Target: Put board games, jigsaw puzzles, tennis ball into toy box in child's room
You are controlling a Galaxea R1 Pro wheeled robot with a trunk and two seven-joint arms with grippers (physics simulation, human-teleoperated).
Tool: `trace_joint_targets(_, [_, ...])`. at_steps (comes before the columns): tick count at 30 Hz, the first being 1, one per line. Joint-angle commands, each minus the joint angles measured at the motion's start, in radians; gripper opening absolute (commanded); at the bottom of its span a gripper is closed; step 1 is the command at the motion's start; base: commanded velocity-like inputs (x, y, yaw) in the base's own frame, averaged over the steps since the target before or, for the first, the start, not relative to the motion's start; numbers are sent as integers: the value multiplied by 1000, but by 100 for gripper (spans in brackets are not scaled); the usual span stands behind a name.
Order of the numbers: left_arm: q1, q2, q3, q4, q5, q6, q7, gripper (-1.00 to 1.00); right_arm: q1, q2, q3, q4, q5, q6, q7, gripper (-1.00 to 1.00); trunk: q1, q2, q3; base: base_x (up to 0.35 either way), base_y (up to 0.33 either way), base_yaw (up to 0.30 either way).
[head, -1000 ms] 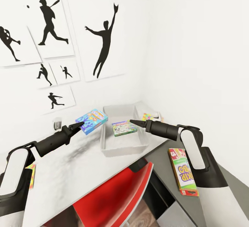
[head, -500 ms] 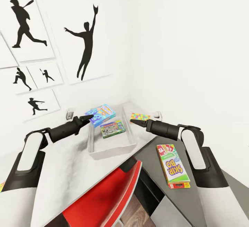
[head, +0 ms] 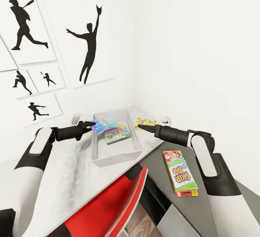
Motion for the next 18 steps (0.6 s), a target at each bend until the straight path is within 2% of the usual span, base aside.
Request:
trace_joint_targets(1, [-19,5,-10,36,29,3,9,-100,-1,-3,0,0,8,2,9,100,0,-2,-2,0,0,-3])
trace_joint_targets(2, [-74,17,-70,136,28,3,-12,-100,-2,-10,0,0,6,2,10,100,0,-2,-2,0,0,-1])
trace_joint_targets(7, [-138,26,-194,221,27,3,-84,-100,-2,-17,0,-1,4,2,10,100,0,-2,-2,0,0,0])
trace_joint_targets(11, [-158,27,-263,247,26,3,-149,-100,-2,-23,0,-2,3,2,11,100,0,-2,-2,0,0,0])
trace_joint_targets(18, [-169,28,-372,260,26,0,-225,-100,-2,-26,0,-2,2,2,11,100,0,-2,-2,0,0,0])
